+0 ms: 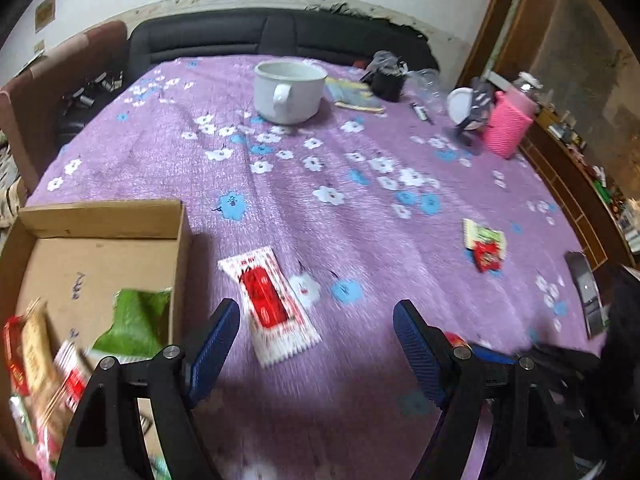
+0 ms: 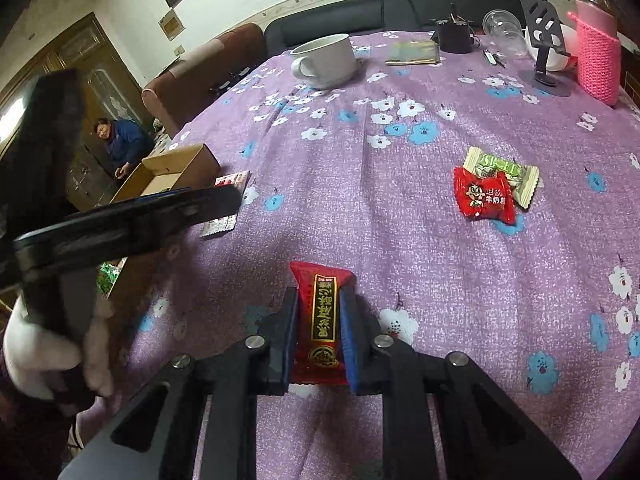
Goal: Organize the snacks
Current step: 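Grasp a red candy bar with the right tool while the left grasps a red-white packet, then carry the candy bar and red-white packet over the box and release them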
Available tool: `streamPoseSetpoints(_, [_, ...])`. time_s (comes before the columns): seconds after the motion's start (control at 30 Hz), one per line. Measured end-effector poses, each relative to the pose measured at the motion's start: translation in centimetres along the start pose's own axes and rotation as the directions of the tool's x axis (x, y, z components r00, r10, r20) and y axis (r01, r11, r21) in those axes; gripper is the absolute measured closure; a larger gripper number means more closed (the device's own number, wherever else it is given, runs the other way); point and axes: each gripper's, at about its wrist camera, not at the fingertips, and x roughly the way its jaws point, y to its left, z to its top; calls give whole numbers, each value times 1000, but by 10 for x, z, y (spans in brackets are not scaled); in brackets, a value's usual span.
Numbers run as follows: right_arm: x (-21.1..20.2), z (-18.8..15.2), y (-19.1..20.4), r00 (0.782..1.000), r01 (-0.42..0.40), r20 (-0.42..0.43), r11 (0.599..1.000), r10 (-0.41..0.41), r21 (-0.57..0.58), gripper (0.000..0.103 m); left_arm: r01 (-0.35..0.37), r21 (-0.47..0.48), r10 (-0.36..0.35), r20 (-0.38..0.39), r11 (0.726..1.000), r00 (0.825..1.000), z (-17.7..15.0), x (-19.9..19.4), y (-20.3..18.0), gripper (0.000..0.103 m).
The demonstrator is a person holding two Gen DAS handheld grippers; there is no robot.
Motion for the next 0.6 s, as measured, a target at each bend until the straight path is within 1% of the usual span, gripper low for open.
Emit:
streamPoseSetpoints(0.07, [0,0,0,1000,-3,-1,1000,3,-1,85,-43,-5,43,-16,999,999,3,12,2,21])
streamPoseSetpoints(0.13, [0,0,-1,1000,-9,-1,1000,9,3,84,-79,19,79,-10,997,997,5,16,-1,22])
streamPoseSetpoints(0.2, [0,0,-1,1000,-12,-2,1000,12,7,84,-126,66,128,-26,990,991,4,22,-7,29])
streamPoseSetpoints(0.23, [0,0,-1,1000,-12,-3,1000,12,6,84,-131,88,134,-38,988,990,3,26,-11,47])
streamPoseSetpoints(0.27, [0,0,-1,1000,-12,-3,1000,12,7,84,-155,119,160,-41,981,986,1,28,-16,50])
streamPoseSetpoints(0.3, [0,0,-1,1000,-12,-3,1000,12,8,84,-151,138,157,-28,979,987,-1,26,-19,62])
streamPoseSetpoints(0.33, [0,0,-1,1000,-13,-3,1000,13,10,85,-120,146,127,-37,982,991,-3,24,-22,69])
streamPoseSetpoints(0.43, [0,-1,-2,1000,-13,-1,1000,13,15,85,-95,145,99,-25,985,995,-8,17,-25,69])
streamPoseSetpoints(0.6, [-4,0,-5,1000,-23,18,999,22,36,85,-40,111,41,-6,993,999,-15,-1,-24,69])
